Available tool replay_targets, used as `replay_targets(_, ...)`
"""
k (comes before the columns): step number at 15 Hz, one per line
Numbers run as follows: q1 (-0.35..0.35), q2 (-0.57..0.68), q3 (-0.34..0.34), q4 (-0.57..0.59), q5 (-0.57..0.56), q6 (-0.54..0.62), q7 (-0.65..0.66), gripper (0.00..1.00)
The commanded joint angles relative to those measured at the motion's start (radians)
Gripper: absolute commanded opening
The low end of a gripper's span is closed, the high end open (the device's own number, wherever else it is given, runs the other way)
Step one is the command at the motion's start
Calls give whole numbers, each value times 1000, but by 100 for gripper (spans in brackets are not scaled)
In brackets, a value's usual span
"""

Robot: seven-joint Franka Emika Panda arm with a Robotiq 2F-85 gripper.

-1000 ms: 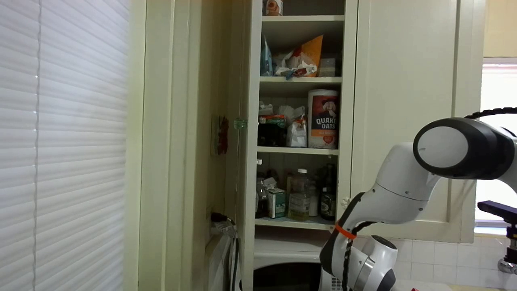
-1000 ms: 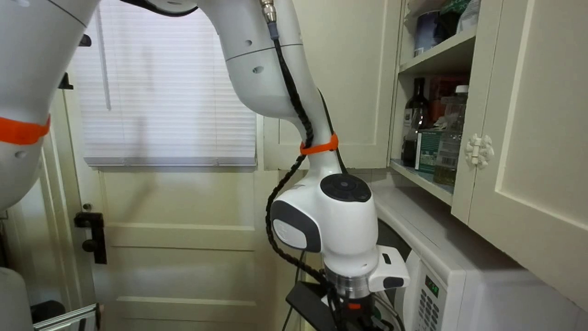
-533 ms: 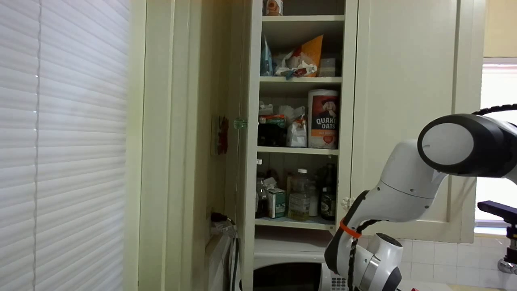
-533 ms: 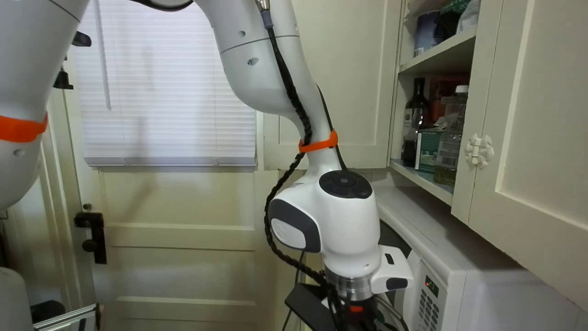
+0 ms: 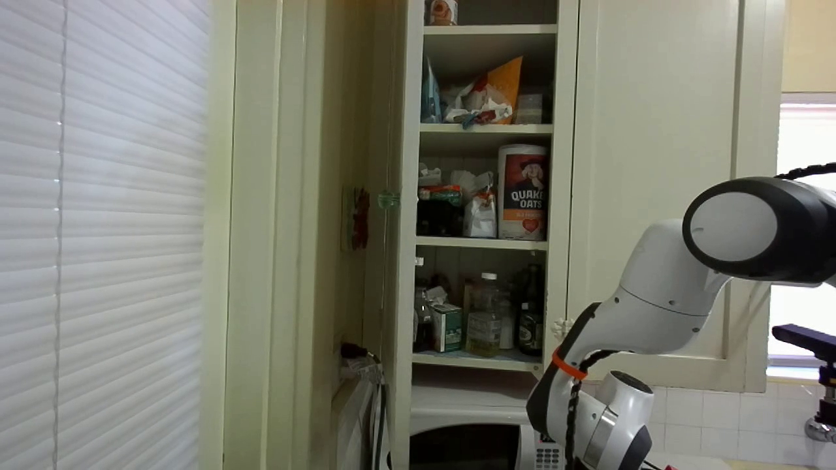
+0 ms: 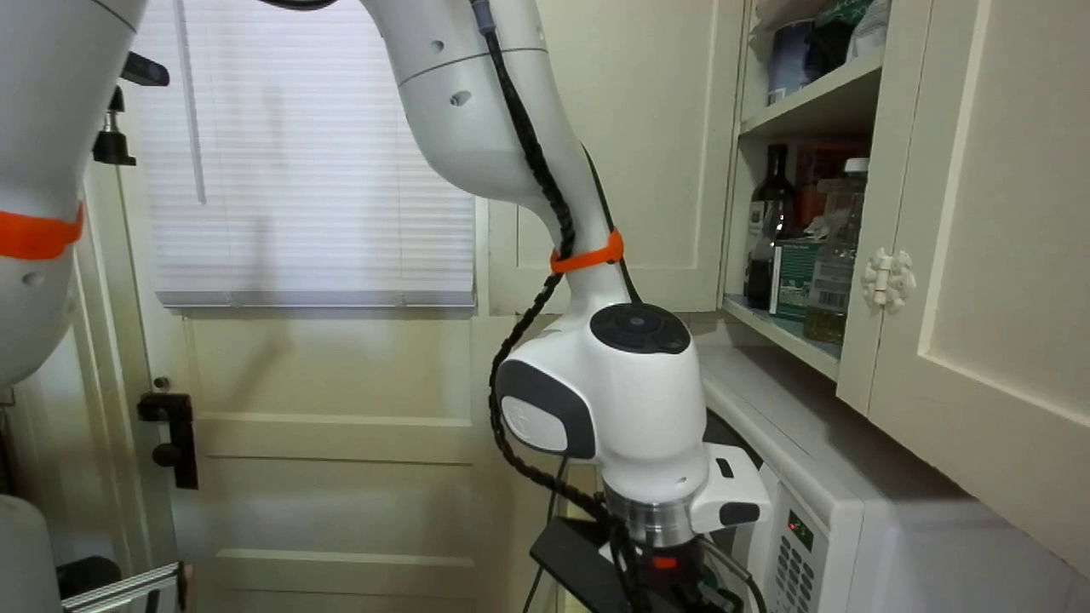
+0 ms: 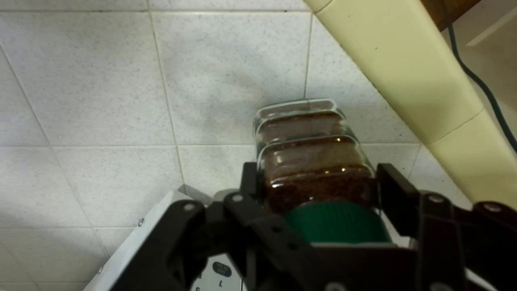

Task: Move one bottle from the counter to the cabinet's second shelf

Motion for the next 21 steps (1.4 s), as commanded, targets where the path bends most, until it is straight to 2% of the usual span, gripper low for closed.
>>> replay_targets(1, -4, 0, -13, 4, -42, -48, -7, 48)
replay_targets(5, -23, 25, 6, 26, -36, -79, -52, 48)
replay_targets(13, -16, 59, 1, 45, -43, -87, -68, 48)
replay_targets(15, -7, 60, -8, 40, -57, -87, -53, 88)
replay_targets(17, -3, 56, -9, 35, -67, -87, -52, 100)
replay_targets(21, -6, 39, 3, 28, -71, -71, -68, 100)
